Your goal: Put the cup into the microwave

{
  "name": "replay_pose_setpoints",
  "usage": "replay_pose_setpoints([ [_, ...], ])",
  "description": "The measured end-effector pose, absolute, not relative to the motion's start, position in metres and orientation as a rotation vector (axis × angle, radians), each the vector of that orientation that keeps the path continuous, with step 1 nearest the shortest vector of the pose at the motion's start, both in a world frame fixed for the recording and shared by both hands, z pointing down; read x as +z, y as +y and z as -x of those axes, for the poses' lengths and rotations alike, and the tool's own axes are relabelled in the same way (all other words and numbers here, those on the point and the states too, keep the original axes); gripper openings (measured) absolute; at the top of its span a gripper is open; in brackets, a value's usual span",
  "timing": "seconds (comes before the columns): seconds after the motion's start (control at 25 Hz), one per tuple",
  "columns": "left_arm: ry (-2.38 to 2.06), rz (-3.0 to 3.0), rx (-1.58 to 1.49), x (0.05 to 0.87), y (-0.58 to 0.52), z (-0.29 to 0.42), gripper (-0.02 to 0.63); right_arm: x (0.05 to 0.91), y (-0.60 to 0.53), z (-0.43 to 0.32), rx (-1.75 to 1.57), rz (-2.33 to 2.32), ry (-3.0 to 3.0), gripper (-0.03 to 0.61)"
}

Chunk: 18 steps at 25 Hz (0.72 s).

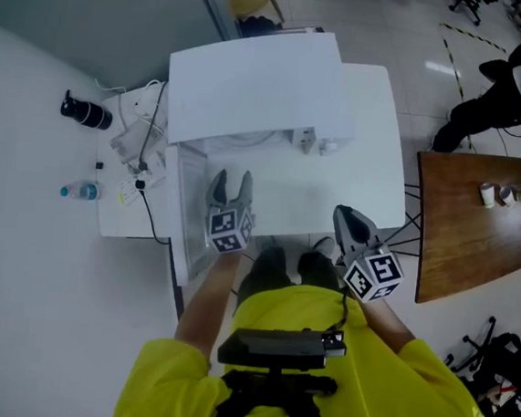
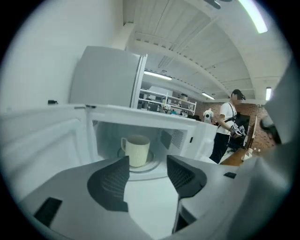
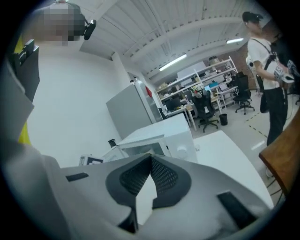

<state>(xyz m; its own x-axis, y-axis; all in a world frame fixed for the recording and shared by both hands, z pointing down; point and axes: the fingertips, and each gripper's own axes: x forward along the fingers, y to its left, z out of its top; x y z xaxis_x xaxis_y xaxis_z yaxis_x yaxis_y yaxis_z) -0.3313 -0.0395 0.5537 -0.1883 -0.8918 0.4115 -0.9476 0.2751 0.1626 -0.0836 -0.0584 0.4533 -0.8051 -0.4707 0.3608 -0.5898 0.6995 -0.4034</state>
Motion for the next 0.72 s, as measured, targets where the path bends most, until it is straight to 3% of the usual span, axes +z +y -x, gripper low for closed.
replay_pose_setpoints([
  [0.08,-2.148,-1.668,0.194,0.512,-0.013,0.323,0.193,0.423,-0.065,0.088,0.664,-0.845,-2.747,0.005],
  [0.16,-2.161,-1.689,0.115,0.465,0.007,0.317,0.011,0.394,-0.070,0.090,0.571,-0.836,-2.811,0.005],
  [0.48,-2.178,-1.859,-0.106,0.322,0.031,0.303,0.000,0.301,-0.071,0.088,0.454,-0.817,-2.985,0.005],
  [0.72,-2.183,-1.821,-0.218,0.289,0.054,0.309,0.000,0.274,-0.064,0.089,0.414,-0.761,-3.040,0.005],
])
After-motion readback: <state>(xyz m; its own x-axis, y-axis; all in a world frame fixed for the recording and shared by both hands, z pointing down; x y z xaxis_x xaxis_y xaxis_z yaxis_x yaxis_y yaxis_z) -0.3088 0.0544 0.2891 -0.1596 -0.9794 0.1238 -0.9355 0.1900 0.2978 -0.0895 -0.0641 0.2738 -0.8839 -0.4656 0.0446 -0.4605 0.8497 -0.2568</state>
